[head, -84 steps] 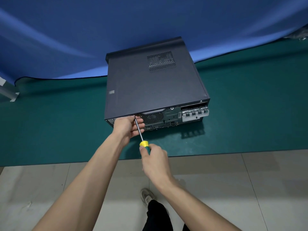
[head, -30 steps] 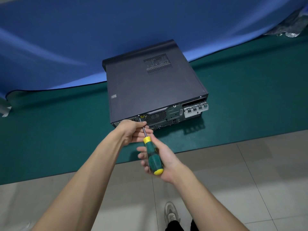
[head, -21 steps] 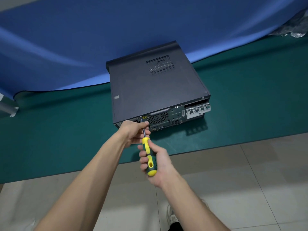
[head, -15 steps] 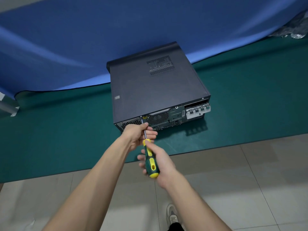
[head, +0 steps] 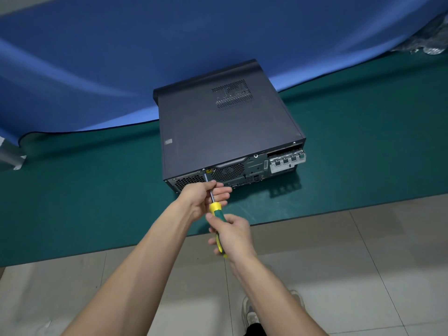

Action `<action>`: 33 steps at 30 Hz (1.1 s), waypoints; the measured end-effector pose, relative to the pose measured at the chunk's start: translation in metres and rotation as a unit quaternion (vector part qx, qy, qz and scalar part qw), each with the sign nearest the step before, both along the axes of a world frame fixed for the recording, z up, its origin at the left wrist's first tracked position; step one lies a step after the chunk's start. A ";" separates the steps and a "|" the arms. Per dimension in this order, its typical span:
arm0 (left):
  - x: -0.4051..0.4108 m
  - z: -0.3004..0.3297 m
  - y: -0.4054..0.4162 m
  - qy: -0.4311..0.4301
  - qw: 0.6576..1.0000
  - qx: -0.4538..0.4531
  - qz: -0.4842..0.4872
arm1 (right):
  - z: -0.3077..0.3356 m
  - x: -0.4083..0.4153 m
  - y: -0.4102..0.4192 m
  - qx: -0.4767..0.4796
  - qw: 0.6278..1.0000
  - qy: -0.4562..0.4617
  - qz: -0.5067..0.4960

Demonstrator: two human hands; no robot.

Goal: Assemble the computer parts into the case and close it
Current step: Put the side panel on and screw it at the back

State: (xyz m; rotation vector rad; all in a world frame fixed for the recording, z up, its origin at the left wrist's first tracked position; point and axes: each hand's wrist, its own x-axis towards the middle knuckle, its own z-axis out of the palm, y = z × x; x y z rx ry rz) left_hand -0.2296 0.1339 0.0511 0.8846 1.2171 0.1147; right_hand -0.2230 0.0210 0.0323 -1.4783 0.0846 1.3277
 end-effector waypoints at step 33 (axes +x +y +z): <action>0.000 0.001 0.000 -0.030 0.999 -0.018 0.028 | 0.004 0.016 -0.007 0.143 0.917 0.368 -0.057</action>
